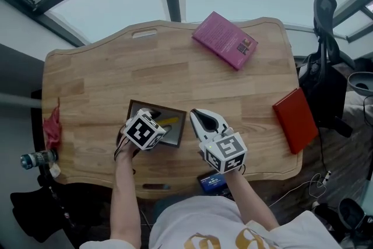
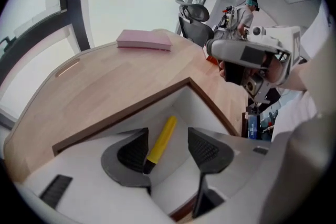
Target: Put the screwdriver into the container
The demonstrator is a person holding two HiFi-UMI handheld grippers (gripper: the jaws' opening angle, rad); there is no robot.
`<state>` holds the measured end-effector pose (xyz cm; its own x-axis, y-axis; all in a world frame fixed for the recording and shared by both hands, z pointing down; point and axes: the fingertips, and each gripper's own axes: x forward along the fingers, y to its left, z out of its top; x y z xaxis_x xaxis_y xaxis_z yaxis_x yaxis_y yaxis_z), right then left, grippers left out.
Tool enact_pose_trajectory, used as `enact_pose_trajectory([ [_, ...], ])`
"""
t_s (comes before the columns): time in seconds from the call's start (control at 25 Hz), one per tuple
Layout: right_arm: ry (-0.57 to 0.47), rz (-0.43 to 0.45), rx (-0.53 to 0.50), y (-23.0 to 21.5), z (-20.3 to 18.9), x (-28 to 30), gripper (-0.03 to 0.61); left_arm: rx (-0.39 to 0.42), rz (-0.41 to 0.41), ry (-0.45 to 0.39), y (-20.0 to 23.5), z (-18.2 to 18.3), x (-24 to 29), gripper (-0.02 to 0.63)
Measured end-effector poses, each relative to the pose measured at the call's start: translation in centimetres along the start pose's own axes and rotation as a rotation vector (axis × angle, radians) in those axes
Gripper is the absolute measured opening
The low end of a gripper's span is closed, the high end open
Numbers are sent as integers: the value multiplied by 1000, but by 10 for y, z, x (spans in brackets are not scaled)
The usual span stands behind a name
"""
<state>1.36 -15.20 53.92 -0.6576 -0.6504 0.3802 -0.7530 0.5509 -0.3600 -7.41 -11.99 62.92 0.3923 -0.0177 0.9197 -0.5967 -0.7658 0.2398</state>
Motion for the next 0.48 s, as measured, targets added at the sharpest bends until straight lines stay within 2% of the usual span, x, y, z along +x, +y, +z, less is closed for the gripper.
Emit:
enact_pose_trajectory([
  [0.16,-17,9,-21,11,8,-4,34,-46,37,-99,-1,6,-22,241],
  [0.24,-31,16,-22,18,14,-6,34,-76,62,-143,0,7,-33,211],
  [0.32,-48,23,-13,25,19,-8,34,-113,132,-207,9,9,-48,158],
  [0.4,-60,29,-12,34,24,-9,34,-157,251,-293,24,8,-69,15],
  [0.48,-66,28,-23,43,27,-10,34,-199,298,-377,31,5,-87,15],
])
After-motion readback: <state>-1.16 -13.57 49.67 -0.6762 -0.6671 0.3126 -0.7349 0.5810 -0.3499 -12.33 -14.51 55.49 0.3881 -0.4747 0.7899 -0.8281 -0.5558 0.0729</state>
